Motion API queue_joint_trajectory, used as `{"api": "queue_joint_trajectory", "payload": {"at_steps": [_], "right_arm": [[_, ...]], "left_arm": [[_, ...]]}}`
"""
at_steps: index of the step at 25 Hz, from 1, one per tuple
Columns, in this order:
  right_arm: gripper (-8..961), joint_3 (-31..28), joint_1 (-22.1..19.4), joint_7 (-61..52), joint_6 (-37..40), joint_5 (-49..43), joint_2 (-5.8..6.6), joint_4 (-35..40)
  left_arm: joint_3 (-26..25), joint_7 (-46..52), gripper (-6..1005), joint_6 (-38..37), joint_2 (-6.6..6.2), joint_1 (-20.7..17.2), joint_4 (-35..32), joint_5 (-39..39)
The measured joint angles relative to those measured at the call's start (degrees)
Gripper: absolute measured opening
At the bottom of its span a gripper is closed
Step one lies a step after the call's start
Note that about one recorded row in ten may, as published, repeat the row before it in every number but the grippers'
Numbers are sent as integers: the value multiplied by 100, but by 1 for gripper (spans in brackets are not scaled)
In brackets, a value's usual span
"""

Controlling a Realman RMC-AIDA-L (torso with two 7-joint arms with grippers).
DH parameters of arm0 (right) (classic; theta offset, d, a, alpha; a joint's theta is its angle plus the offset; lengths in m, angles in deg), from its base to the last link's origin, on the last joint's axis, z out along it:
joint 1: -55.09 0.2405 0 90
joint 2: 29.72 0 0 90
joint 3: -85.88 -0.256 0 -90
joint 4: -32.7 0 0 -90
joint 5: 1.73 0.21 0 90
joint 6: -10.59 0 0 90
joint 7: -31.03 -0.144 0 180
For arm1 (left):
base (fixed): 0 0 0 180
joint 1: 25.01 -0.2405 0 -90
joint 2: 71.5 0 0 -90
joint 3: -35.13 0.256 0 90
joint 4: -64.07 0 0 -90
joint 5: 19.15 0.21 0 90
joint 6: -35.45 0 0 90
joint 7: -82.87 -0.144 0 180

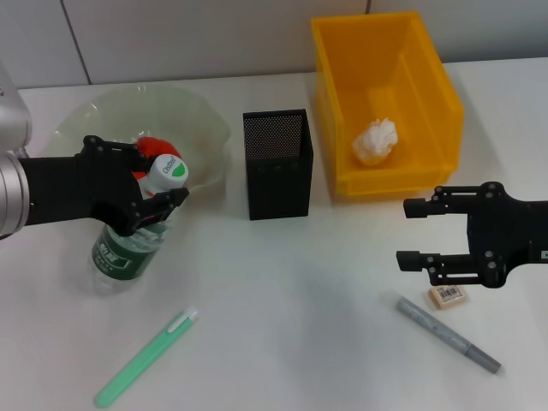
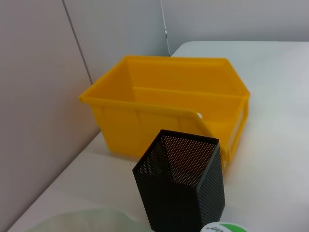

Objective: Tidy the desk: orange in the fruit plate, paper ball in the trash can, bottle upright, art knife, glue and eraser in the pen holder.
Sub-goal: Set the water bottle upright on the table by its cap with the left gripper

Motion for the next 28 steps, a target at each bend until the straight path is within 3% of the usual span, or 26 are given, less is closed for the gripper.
{"api": "queue_joint_trajectory", "payload": {"at_steps": [28], "right_arm": [[695,-67,40,0,0,-18,0,0]], "left_arm": [[-290,-70,440,-40,9,-50,32,-143]]}}
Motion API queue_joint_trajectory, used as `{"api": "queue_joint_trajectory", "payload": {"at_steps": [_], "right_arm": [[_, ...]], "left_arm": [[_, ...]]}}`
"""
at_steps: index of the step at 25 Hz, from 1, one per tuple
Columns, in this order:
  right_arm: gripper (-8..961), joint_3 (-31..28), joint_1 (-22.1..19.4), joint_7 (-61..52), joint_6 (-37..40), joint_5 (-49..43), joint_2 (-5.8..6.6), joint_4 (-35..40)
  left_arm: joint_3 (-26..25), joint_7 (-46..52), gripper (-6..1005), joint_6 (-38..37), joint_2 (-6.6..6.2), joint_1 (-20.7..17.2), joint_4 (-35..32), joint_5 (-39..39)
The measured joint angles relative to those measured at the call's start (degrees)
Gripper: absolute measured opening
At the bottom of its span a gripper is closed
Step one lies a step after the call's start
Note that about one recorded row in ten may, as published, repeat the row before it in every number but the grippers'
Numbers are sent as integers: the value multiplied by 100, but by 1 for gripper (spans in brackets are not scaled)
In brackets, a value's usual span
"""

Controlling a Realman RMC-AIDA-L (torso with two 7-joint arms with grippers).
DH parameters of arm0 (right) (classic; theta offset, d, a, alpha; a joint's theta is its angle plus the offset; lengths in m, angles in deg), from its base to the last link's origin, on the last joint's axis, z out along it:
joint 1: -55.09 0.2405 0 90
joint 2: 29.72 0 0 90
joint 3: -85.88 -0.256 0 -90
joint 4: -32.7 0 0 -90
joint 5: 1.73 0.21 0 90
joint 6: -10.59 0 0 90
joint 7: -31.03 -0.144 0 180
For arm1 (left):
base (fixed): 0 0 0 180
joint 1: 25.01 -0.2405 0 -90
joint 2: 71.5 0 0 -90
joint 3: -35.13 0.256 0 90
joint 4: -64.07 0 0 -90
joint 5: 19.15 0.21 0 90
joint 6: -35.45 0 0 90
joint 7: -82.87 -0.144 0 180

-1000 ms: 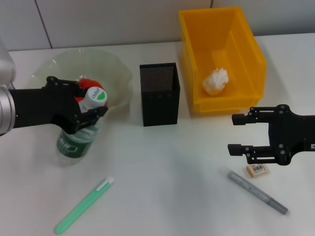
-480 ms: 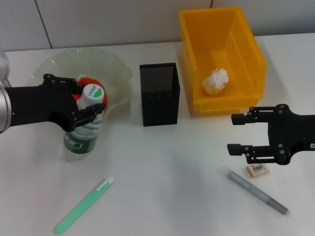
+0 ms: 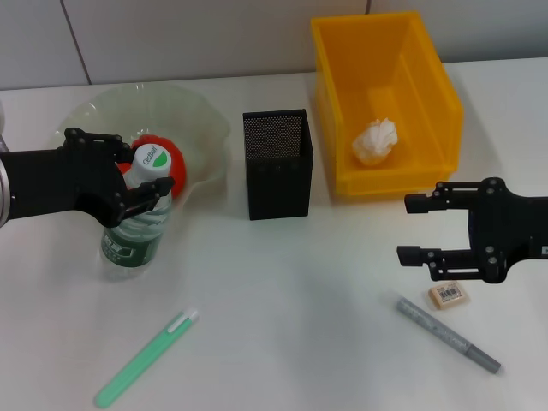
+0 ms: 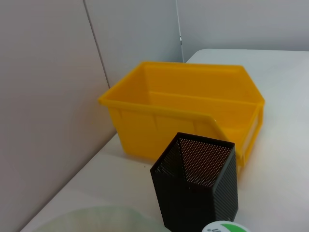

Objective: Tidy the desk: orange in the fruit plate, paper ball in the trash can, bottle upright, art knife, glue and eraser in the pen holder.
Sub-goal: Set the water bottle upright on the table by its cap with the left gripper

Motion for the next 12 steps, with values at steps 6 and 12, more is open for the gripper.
{"api": "queue_joint_trajectory", "payload": {"at_steps": [6,12], "right_arm": [[695,-3,-1,0,0,-8,0,0],[695,-4,-2,0,0,-9,0,0]], "left_arm": [[1,-26,440,-21,-3,-8,1,-52],[-9,-143,440,-39,-8,-34,-7,-247]]}}
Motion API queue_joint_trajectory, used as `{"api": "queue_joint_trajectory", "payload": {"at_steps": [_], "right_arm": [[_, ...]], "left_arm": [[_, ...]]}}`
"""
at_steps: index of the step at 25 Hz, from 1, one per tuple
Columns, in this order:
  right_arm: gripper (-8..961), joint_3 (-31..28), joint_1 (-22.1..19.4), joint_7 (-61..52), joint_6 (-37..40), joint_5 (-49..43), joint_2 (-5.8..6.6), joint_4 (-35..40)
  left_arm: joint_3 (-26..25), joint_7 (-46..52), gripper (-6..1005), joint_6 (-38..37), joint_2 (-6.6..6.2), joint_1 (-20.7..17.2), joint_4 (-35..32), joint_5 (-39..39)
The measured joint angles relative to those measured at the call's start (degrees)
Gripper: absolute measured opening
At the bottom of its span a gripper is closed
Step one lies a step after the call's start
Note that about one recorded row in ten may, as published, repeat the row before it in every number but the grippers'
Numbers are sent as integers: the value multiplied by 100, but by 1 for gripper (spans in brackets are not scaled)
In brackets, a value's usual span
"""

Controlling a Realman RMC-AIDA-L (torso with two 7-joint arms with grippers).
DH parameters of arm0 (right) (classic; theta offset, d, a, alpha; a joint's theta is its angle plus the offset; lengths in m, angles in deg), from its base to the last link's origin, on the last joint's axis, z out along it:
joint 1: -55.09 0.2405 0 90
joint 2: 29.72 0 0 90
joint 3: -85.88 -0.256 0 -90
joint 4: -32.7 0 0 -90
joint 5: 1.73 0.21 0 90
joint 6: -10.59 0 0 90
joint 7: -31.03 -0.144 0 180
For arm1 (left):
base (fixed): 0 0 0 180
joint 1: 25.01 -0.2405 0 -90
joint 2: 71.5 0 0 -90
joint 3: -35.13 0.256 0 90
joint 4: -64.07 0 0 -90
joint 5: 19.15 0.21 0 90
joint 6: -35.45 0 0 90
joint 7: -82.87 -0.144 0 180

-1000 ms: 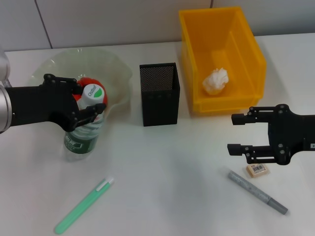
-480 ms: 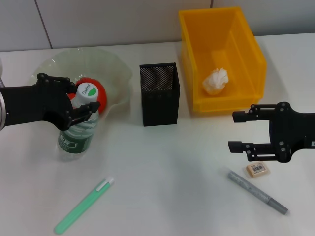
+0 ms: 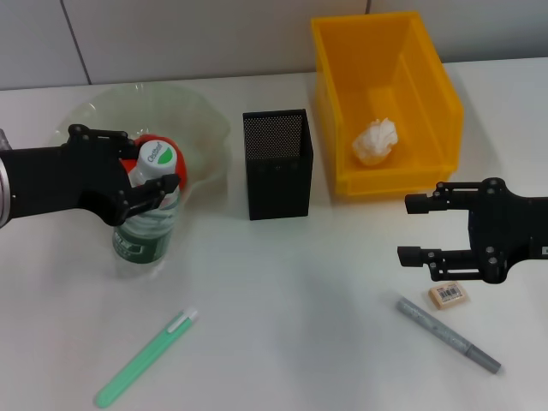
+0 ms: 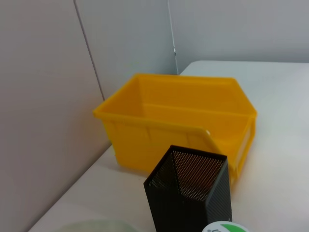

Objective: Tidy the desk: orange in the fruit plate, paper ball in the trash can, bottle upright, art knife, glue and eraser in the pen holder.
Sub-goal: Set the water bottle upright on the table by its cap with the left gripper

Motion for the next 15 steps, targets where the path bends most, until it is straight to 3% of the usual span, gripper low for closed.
{"api": "queue_joint_trajectory", "payload": {"at_steps": [15], "right_arm": [[695,0,11,0,0,1,0,0]], "left_arm": [[-67,-25,440,11,0,-37,104,4]]}}
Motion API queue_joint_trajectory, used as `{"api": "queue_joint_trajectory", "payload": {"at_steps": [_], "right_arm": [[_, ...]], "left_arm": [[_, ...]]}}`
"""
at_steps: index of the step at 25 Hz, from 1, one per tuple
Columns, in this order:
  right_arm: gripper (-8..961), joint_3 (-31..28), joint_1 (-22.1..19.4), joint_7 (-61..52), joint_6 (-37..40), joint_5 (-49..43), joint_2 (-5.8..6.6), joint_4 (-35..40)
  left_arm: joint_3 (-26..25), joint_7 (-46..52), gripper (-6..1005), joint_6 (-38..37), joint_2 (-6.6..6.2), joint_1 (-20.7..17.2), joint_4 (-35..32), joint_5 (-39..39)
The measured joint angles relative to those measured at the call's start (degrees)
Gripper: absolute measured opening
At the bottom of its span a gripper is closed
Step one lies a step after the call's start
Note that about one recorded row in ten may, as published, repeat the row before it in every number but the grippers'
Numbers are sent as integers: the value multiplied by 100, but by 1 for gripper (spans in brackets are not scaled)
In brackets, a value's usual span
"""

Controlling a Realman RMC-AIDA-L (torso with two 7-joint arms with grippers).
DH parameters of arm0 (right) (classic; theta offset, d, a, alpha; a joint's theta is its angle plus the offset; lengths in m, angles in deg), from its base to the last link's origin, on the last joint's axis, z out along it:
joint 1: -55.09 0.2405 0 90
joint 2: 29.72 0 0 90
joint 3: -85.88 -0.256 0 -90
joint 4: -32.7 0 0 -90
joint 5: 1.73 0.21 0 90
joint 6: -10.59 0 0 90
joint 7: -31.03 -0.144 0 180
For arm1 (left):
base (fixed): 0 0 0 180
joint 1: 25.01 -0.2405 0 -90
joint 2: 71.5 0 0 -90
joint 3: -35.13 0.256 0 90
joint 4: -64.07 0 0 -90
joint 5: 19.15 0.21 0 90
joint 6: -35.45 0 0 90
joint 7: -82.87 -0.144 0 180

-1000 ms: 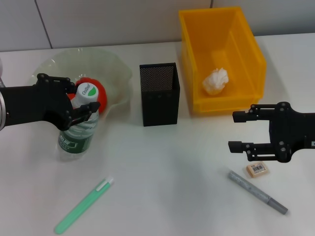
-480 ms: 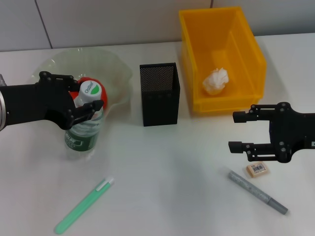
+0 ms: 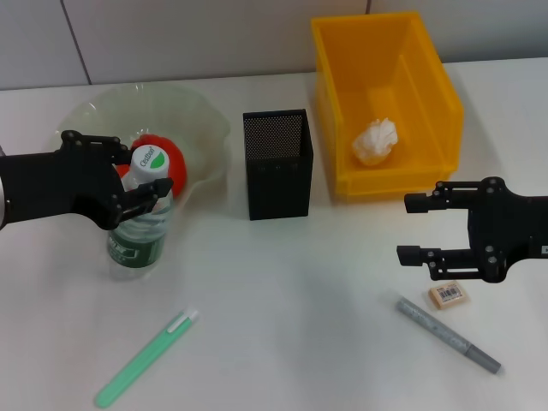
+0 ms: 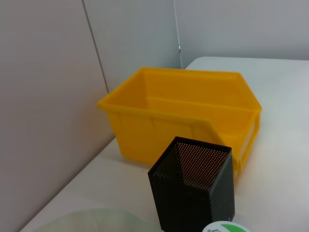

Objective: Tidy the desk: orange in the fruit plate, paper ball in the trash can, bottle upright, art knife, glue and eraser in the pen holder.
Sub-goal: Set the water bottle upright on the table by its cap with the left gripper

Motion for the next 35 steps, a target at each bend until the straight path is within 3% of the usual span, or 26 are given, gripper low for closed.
{"api": "queue_joint_trajectory", "payload": {"at_steps": [12,35], "right_arm": [[695,1,45,0,0,-7,0,-3],[695,-9,65,-4,-18,-18,0,2]], "left_arm": [[-58,-152,441,35,-1,48,325,-18],[-161,-211,441,24,10,123,230,-185]]}}
